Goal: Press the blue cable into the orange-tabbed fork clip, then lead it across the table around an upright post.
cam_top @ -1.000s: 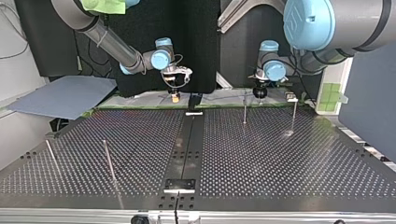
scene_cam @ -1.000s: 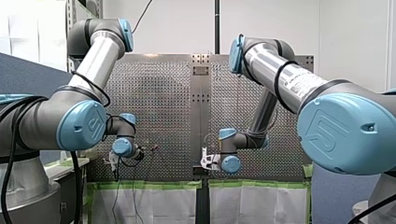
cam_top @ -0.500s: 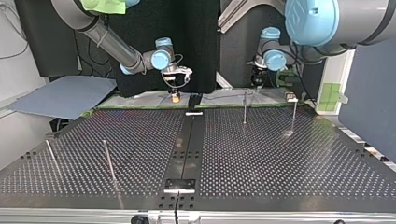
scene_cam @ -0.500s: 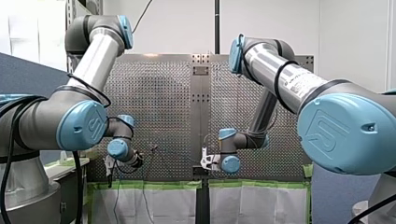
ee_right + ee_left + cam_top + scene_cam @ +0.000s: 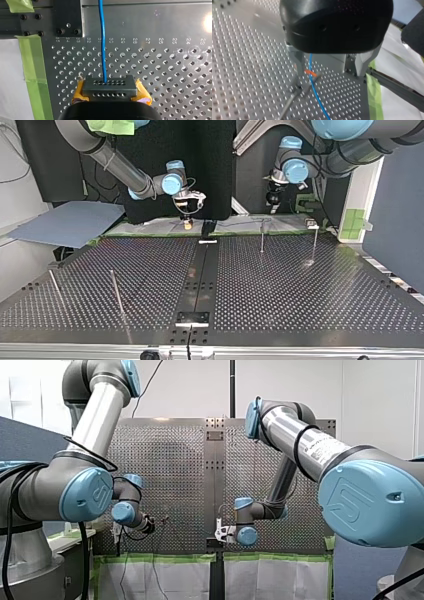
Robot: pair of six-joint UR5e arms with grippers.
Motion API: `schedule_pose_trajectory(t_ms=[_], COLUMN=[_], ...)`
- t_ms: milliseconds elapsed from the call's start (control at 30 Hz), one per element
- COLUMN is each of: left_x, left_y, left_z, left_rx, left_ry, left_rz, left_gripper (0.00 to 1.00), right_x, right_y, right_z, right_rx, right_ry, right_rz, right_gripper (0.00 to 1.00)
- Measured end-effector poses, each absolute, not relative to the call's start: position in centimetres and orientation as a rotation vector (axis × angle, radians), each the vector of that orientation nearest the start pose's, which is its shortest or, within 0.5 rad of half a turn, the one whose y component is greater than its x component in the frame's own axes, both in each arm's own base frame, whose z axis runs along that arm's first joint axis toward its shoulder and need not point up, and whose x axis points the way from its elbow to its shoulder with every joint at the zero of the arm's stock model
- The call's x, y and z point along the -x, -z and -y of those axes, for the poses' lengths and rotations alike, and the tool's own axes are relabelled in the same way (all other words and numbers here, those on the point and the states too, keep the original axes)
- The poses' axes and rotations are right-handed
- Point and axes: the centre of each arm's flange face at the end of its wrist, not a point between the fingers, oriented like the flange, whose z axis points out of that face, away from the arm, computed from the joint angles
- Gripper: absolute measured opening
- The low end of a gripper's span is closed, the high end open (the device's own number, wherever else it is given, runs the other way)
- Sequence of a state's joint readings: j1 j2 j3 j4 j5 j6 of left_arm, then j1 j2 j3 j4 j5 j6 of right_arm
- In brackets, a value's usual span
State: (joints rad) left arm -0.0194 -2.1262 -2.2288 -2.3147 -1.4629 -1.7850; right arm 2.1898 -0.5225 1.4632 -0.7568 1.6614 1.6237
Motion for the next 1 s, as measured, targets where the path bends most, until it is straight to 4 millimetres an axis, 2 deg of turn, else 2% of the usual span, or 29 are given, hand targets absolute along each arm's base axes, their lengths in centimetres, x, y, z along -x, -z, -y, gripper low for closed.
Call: schedule_pose_trajectory(t_ms=[333,833,1000], left_x=[-41.1,-42.2,-42.2], left_y=[-3.7,-4.0,-3.4], left_z=[16.8,17.4,17.7], left_rx=[0.044,0.079,0.078], left_ry=[0.267,0.263,0.274], left_rz=[-1.919,-1.884,-1.893], left_gripper=[1.00,1.00,1.00], right_x=[-49.5,-49.5,-49.5], right_y=[5.8,5.8,5.8], right_z=[48.1,48.1,48.1], right_rx=[-1.741,-1.737,-1.737], right_ry=[-1.482,-1.486,-1.486], right_rz=[1.046,1.047,1.049], right_gripper=[0.00,0.00,0.00])
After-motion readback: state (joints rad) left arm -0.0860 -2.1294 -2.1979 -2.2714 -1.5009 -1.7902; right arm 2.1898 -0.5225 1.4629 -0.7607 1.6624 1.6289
